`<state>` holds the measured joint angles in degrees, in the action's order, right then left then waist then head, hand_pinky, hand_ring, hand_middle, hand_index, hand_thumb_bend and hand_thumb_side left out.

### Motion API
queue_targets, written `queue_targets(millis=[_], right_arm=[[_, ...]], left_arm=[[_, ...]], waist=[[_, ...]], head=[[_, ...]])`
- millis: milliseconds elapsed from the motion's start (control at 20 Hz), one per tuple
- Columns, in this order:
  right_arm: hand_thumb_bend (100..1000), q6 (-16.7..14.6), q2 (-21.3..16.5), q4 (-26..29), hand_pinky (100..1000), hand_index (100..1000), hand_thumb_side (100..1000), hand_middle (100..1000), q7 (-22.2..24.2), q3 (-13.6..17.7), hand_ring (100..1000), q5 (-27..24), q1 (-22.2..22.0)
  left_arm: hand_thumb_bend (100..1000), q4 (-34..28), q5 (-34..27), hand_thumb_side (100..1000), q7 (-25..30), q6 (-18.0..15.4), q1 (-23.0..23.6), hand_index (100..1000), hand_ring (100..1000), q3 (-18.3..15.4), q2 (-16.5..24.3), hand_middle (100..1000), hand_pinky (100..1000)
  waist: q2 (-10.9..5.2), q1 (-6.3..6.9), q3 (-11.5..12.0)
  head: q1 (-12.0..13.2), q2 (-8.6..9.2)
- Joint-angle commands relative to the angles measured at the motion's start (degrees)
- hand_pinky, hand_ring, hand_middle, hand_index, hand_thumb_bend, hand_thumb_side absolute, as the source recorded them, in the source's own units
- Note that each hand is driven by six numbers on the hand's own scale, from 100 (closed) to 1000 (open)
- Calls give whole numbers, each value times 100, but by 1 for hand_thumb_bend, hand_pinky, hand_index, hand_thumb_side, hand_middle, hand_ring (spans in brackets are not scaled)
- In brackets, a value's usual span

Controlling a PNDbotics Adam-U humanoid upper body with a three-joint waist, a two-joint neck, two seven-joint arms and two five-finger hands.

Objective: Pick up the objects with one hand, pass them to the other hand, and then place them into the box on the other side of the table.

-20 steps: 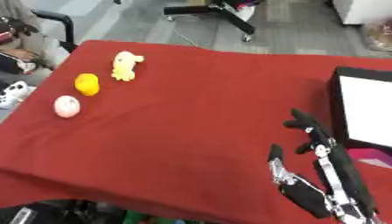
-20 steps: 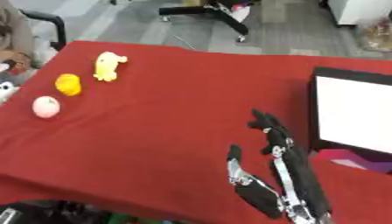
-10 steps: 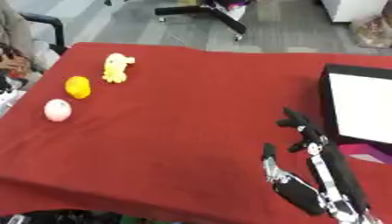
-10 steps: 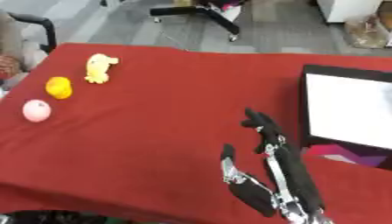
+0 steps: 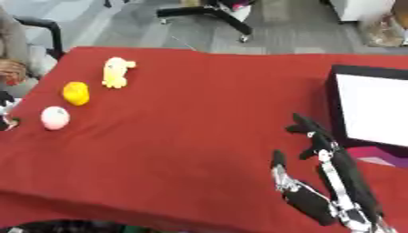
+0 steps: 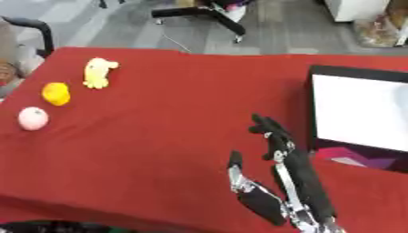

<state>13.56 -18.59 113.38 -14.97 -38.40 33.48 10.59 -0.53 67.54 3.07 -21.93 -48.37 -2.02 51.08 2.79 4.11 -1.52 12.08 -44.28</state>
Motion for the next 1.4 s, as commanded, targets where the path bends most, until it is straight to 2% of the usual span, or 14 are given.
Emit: queue_targets(millis=[50, 350, 550, 800, 1150, 1200, 1300, 1400], right_arm=[[100, -1, -50, 121, 571, 1000, 625, 788, 20, 8, 1000, -8, 53], [100, -1, -48, 121, 571, 1000, 627, 788, 23, 6, 1000, -11, 50], [100, 1, -44, 121, 571, 1000, 628, 788, 21, 4, 1000, -14, 45], [100, 6, -29, 121, 571, 1000, 629, 788, 11, 7, 1000, -19, 35], [100, 10, -11, 121, 571, 1000, 631, 788, 7, 11, 1000, -25, 31], [100, 9, -8, 121, 571, 1000, 631, 788, 5, 12, 1000, -25, 33], [100, 8, -4, 121, 571, 1000, 632, 788, 1, 13, 1000, -26, 38], [100, 5, -3, 121, 571, 1000, 632, 788, -3, 15, 1000, -25, 45]], left_arm=[[207, 49, -264, 375, -105, -88, -98, 890, 731, 170, 293, 749, 846], [167, 53, -439, 356, -60, -342, -183, 883, 727, 202, 282, 744, 842], [235, -22, -414, 380, 130, -645, -277, 883, 736, 213, 253, 753, 848], [255, -691, -114, 413, 712, -841, -391, 882, 744, -119, 106, 761, 851], [401, -1608, 676, 472, 1473, -893, -482, 891, 755, -583, -228, 772, 864], [411, -1678, 772, 469, 1527, -912, -485, 891, 755, -618, -261, 773, 861], [486, -1760, 952, 479, 1599, -924, -481, 895, 760, -656, -298, 777, 866], [511, -1765, 1150, 492, 1614, -905, -467, 895, 761, -659, -323, 779, 867]], waist=[[-81, 10, -2], [-87, 11, 3], [-92, 13, 3], [-98, 1, 24], [-99, -18, 35], [-96, -18, 33], [-90, -16, 28], [-82, -11, 20]], head=[[14, 16], [23, 16], [28, 16], [16, 16], [-14, 16], [-23, 16], [-38, 16], [-41, 16]])
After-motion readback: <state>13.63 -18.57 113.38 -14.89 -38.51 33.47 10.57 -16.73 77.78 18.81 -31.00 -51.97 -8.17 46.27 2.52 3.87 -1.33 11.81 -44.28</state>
